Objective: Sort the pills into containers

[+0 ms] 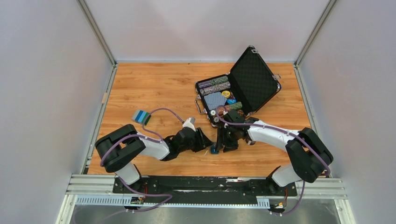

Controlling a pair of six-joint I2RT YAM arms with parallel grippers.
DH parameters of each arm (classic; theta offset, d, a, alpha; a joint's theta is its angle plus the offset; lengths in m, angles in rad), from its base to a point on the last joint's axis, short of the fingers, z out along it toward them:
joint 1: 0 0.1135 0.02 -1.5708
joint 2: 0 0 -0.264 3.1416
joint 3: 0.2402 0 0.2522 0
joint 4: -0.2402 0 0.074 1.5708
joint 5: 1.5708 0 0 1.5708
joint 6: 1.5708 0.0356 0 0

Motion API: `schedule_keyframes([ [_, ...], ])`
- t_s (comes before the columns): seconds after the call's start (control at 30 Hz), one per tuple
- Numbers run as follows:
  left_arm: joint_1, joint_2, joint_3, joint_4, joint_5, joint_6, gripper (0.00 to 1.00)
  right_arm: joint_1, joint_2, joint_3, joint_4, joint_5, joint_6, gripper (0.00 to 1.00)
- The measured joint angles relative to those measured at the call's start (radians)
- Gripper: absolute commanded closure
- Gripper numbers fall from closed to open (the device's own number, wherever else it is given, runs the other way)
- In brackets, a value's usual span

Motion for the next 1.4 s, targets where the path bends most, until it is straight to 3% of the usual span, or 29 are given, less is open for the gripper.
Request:
schedule_keyframes([
  [0.43, -0.005, -0.056, -0.032, -0.001, 0.029, 0.086, 0.57, 0.000, 0.012, 0.013, 0.002, -0.006, 0.005, 0.62],
  [0.7, -0.037, -0.061, -0.033, -0.014, 0.056, 0.154, 0.71, 0.000, 0.013, 0.013, 0.006, -0.010, 0.019, 0.64],
  [1.1, -0.039, -0.069, -0.047, -0.012, 0.047, 0.137, 0.84, 0.000, 0.024, 0.013, 0.018, -0.027, 0.027, 0.65],
  [1.2, -0.039, -0.069, -0.054, -0.002, 0.046, 0.122, 0.80, 0.000, 0.025, 0.013, 0.021, -0.027, 0.030, 0.65],
  [1.4, -0.044, -0.094, -0.053, -0.054, 0.019, 0.125, 0.56, 0.000, 0.023, 0.019, 0.013, -0.019, 0.034, 0.63],
])
